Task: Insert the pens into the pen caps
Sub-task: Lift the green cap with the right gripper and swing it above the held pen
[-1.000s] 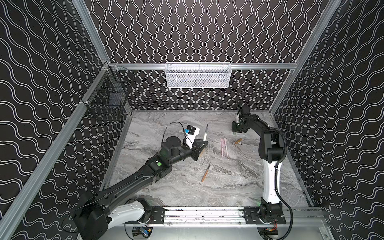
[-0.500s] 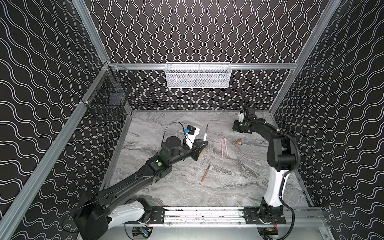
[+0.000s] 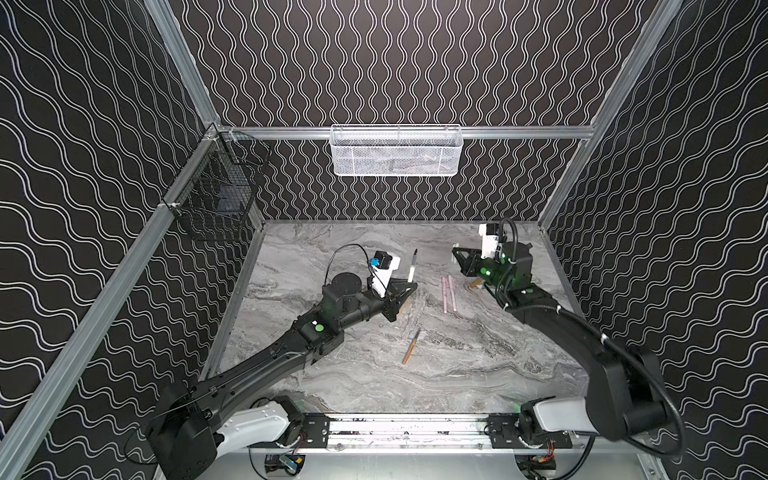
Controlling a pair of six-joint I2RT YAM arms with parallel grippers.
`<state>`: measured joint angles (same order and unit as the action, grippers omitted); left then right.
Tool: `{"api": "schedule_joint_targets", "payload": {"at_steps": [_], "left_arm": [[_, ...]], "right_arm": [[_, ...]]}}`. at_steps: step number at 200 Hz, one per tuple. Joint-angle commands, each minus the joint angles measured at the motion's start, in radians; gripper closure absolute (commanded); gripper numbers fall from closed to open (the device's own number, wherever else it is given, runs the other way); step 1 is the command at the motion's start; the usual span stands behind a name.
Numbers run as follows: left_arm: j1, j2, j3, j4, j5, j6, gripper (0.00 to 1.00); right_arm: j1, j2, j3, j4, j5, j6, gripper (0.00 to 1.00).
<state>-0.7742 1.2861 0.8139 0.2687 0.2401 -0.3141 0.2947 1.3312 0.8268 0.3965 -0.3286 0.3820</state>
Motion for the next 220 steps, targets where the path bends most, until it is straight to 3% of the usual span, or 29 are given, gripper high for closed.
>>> {"api": "schedule_joint_targets", "payload": {"at_steps": [1,74,176,220], "left_arm": [[-0.001,0.003,-0.01,0.056,0.016,0.018,1.0],[-0.008,0.006,-0.031,0.111,0.053,0.021,1.0],[-0.028,0.003,-0.022,0.091,0.05,0.042,1.0],[-0.031,-0.011,-0.023,0.083,0.041,0.05,1.0]], "right_arm": [[0.06,-0.089,-0.051,0.223,0.044,0.013,0.92],[0.257,-0.257,-0.085,0.441,0.123,-0.01,0.92],[0.321,-0.153,0.035,0.493,0.012,0.063,0.92],[0.345,-0.152,0.025,0.474,0.016,0.077,0.92]]}}
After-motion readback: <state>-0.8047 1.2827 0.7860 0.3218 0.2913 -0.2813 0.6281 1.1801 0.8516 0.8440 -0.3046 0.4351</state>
